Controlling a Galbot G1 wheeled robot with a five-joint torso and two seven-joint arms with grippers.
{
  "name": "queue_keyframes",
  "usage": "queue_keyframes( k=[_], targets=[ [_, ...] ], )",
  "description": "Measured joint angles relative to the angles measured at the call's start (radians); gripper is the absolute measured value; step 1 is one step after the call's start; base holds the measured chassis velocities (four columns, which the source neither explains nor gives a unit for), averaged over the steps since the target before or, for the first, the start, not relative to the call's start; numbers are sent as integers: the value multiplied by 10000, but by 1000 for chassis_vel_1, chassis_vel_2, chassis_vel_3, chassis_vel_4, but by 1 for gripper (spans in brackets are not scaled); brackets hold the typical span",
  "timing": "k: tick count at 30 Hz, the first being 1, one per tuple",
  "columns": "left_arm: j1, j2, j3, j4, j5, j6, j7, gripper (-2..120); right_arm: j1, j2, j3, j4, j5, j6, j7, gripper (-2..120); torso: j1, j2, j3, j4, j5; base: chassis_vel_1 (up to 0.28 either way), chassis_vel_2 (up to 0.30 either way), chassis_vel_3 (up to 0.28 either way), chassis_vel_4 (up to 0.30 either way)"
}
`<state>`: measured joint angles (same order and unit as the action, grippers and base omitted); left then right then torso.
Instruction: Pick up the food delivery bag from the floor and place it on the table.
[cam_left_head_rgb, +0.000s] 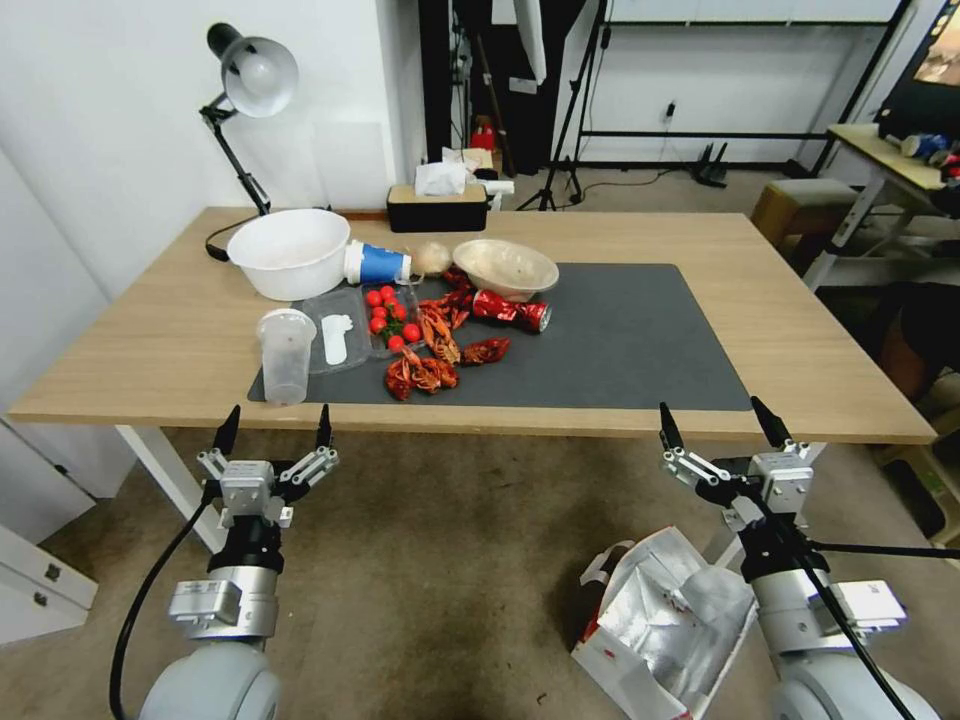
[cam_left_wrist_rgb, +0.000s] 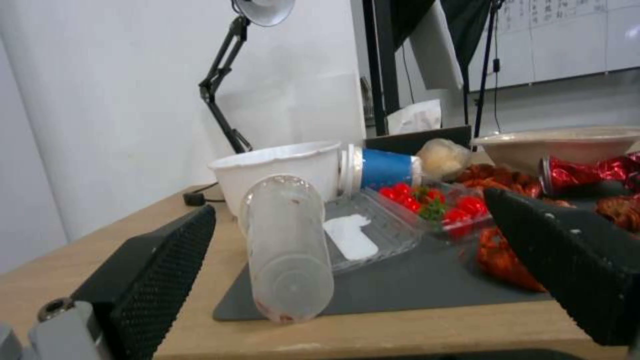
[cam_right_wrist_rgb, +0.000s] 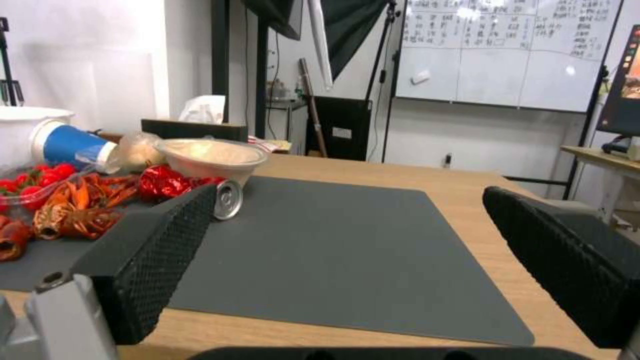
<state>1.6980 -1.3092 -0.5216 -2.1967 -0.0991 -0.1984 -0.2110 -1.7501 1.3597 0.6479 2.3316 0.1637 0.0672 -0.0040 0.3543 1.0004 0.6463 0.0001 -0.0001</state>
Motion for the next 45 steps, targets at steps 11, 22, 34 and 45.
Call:
queue_keyframes(
  k=[11,22,34,45],
  targets=[
    [127,-77,172,45,211,-164,-27,100,-60,84,40,30,33,144,-196,100,-254,-565,-309,0,1,0,0,0,0],
    [273,-100,206,-28,355,-203,12,100,-83,101,7,214,201,-125,30,100,-479,-1102,-618,0,1,0,0,0,0],
    [323,-89,268,-49,408,-179,93,100,-73,179,44,239,182,-130,72,100,-690,-1590,-897,0,0,0,0,0,0],
    [399,-92,328,-64,527,-180,93,100,-110,266,27,178,119,-56,59,100,-929,-2167,-1236,0,1,0,0,0,0]
  ],
)
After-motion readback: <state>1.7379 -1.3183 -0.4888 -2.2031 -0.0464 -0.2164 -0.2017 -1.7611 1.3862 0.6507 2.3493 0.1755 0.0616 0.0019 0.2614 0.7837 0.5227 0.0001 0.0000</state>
